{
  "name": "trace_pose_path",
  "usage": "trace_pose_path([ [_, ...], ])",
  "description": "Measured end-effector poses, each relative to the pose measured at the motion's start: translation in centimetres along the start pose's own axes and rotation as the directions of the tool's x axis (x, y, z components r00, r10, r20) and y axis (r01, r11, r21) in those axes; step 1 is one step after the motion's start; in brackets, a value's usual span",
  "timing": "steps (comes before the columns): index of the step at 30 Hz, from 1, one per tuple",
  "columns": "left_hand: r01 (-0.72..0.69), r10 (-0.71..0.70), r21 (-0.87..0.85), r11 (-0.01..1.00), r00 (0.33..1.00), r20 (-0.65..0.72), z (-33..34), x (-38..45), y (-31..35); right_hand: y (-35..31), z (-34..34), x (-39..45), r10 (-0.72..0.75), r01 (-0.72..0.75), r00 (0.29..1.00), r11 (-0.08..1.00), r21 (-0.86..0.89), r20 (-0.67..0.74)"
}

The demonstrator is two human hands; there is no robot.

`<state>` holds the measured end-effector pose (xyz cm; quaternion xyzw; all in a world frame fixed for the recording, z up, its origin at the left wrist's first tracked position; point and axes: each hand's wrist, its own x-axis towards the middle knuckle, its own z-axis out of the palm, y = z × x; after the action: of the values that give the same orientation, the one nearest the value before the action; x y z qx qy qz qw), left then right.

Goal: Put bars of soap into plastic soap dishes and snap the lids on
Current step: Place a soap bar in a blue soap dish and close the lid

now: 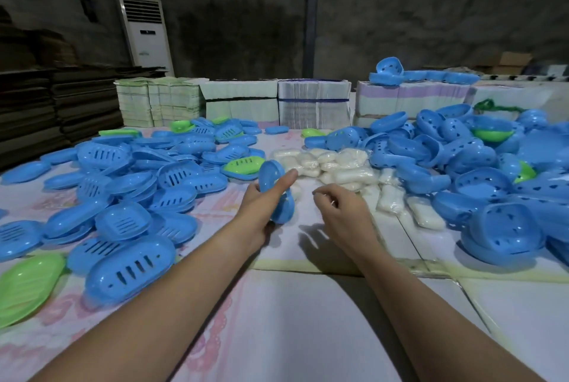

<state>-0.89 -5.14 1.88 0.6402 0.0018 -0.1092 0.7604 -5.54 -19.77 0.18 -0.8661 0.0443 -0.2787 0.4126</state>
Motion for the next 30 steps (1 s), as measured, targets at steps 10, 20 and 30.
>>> trace_pose_path([
  [10,0.386,-0.206,-0.554,0.738,0.91,0.36,-0.5,-2.3,-0.4,4.1,-4.8,1.8,0.349,-0.364,0.924,0.67,-0.648,-0.158],
  [20,0.525,-0.25,-0.573,0.629,0.835,0.491,-0.2,-3.2,-1.6,4.8,-4.0,1.2,0.416,-0.305,0.905,0.492,-0.815,-0.087],
  [30,0.481,-0.18,-0.666,0.571,0.864,0.47,-0.5,-2.3,-1.5,4.7,-5.3,1.6,0.287,-0.207,0.958,0.649,-0.732,-0.016],
])
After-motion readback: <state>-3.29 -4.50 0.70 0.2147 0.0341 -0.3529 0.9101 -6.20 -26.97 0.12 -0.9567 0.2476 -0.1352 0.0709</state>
